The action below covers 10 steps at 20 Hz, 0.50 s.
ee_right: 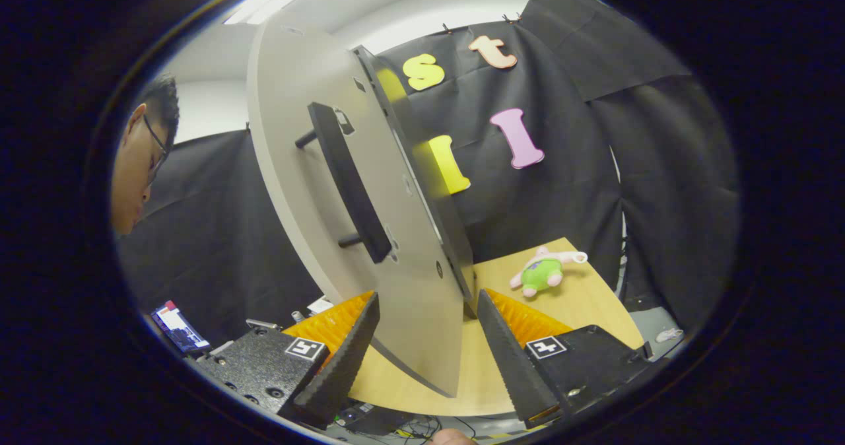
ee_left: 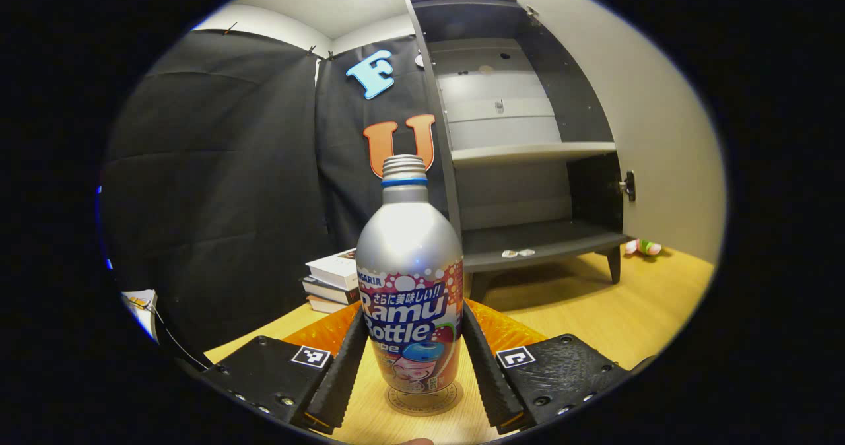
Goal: Open the cabinet door with the right hand, grasp the bottle in the cabinet with the left hand and place it on the coaster, then close the cabinet door with the right hand.
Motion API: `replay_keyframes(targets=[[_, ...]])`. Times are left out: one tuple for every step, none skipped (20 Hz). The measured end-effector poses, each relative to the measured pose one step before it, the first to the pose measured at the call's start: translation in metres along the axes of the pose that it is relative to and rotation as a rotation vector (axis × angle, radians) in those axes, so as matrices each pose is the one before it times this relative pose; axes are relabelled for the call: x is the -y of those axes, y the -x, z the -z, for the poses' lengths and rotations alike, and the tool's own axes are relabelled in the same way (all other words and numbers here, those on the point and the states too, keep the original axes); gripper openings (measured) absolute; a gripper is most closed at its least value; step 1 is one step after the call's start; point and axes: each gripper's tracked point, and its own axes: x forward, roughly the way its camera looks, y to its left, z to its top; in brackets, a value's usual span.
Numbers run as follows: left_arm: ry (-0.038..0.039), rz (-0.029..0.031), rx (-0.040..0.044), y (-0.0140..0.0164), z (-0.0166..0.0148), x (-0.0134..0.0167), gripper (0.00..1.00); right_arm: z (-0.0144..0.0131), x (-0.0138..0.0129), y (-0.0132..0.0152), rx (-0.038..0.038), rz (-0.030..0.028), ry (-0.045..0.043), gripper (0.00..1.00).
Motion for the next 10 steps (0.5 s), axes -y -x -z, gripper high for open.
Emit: replay_keyframes(targets=[[0.01309, -0.00774, -0.00887, -0.00062, 0.01045, 0.00127, 0.76, 0.00102, -0.00202, -0.0001, -0.00379, -0.00889, -0.02901, 0.96], [0.00472, -0.01224, -0.00106, -0.00027, 0.00563, -0.00088, 0.76, 0.0004, 0.00043, -0.00024, -0.00419, 0.00009, -0.00434, 0.96], [0.00054, -0.01209, 0.00541, 0.00068, 0.00261, -0.00234, 0.76, 0.00227, 0.00398, -0.0017, -0.00755, 0.01461, 0.02177, 0.96], [-0.0049, -0.00426, 0.00524, -0.00065, 0.00329, -0.00095, 0.76, 0.00281, 0.00619, -0.00155, -0.00514, 0.02304, 0.02875, 0.95], [-0.00601, -0.01005, 0.0058, -0.00135, 0.00317, -0.00291, 0.77, 0.00215, 0.00296, -0.00131, -0.00634, 0.01582, 0.01871, 0.96], [0.00286, -0.0061, 0.00094, -0.00235, 0.00502, -0.00311, 0.76, 0.00097, 0.00004, -0.00167, -0.00168, 0.00442, 0.00595, 0.93], [0.00615, -0.00377, -0.00795, -0.00155, 0.00654, -0.00132, 0.76, 0.00013, -0.00227, -0.0015, 0.00042, -0.00598, 0.00098, 0.96], [0.00327, -0.00731, -0.00923, -0.00168, 0.00581, -0.00179, 0.77, 0.00256, -0.0015, -0.00187, -0.00971, -0.00807, -0.00677, 0.94], [-0.00105, -0.00459, -0.00703, -0.00017, 0.00579, -0.00258, 0.77, 0.00339, -0.00131, -0.00104, -0.01575, -0.00349, -0.02007, 0.96], [0.01605, -0.00274, 0.02421, -0.00081, -0.0041, -0.00382, 0.77, 0.00193, -0.00159, -0.00059, -0.00788, -0.00572, -0.01653, 0.96]])
